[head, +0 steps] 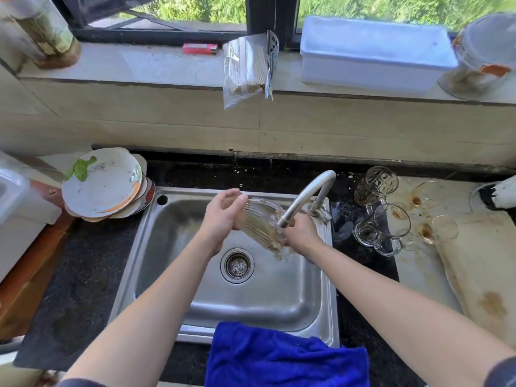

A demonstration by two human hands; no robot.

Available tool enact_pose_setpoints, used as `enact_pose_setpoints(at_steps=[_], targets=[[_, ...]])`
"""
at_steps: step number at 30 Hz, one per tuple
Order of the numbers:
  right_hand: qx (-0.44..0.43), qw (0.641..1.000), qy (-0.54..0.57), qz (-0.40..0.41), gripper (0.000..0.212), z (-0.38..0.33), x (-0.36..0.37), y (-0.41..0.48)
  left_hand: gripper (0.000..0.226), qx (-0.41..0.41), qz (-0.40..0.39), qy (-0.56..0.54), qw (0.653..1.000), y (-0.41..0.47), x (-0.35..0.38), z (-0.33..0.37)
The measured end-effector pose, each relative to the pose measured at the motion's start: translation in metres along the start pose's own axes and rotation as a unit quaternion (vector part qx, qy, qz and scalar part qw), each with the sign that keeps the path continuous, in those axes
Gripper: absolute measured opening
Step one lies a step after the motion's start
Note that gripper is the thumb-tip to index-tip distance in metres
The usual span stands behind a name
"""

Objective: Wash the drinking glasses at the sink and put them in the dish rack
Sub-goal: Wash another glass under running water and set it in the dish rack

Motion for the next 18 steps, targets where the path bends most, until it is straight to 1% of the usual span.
enact_pose_setpoints(at_steps=[1, 3, 5, 6, 8, 9, 11, 13, 15, 16, 18], targets=[[0.029, 0.999, 0.032, -0.015, 0.024, 0.001, 0.003, -0.001, 0.025, 0.024, -0.004, 0.006, 1.0, -0.001, -0.003, 0.004], [0.091, 0.99, 0.096, -0.052, 0.021, 0.003, 0.008, -0.002, 0.024, 0.051, -0.022, 0.012, 0.998, -0.005, -0.008, 0.009], [0.135, 0.979, 0.128, -0.083, 0.02, 0.004, 0.011, -0.003, 0.026, 0.048, -0.047, -0.004, 0.998, -0.008, -0.01, 0.008], [0.148, 0.974, 0.14, -0.096, 0.019, 0.003, 0.012, -0.004, 0.028, 0.034, -0.064, -0.024, 0.997, -0.009, -0.009, 0.006], [0.157, 0.965, 0.18, -0.11, 0.018, 0.0, 0.012, -0.006, 0.033, -0.022, -0.103, -0.08, 0.991, -0.012, -0.007, 0.0], [0.149, 0.966, 0.191, -0.095, 0.017, 0.0, 0.011, -0.004, 0.035, -0.06, -0.117, -0.106, 0.986, -0.011, -0.007, -0.004], [0.086, 0.984, 0.152, -0.027, 0.019, 0.0, 0.001, 0.002, 0.033, -0.131, -0.125, -0.12, 0.976, -0.008, -0.007, -0.011], [-0.026, 0.997, 0.064, 0.034, 0.02, -0.004, -0.013, 0.009, 0.024, -0.196, -0.119, -0.071, 0.971, -0.002, -0.005, -0.019], [-0.145, 0.986, -0.051, 0.065, 0.013, -0.01, -0.022, 0.01, 0.027, -0.27, -0.118, -0.017, 0.956, 0.002, 0.004, -0.027], [-0.19, 0.974, -0.103, 0.067, 0.012, -0.014, -0.023, 0.008, 0.033, -0.303, -0.122, 0.002, 0.945, 0.005, 0.011, -0.031], [-0.255, 0.952, -0.161, 0.06, 0.012, -0.019, -0.021, 0.0, 0.041, -0.339, -0.152, 0.021, 0.928, 0.011, 0.027, -0.039]])
Point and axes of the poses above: each hand's wrist, its own y-axis towards the middle knuckle, its own x-axis out of the palm, z = x × y, the point moved 2 cm from there along y, towards the middle knuckle, and after that the axes turned 10 degrees about z, right-handed, at the moved point
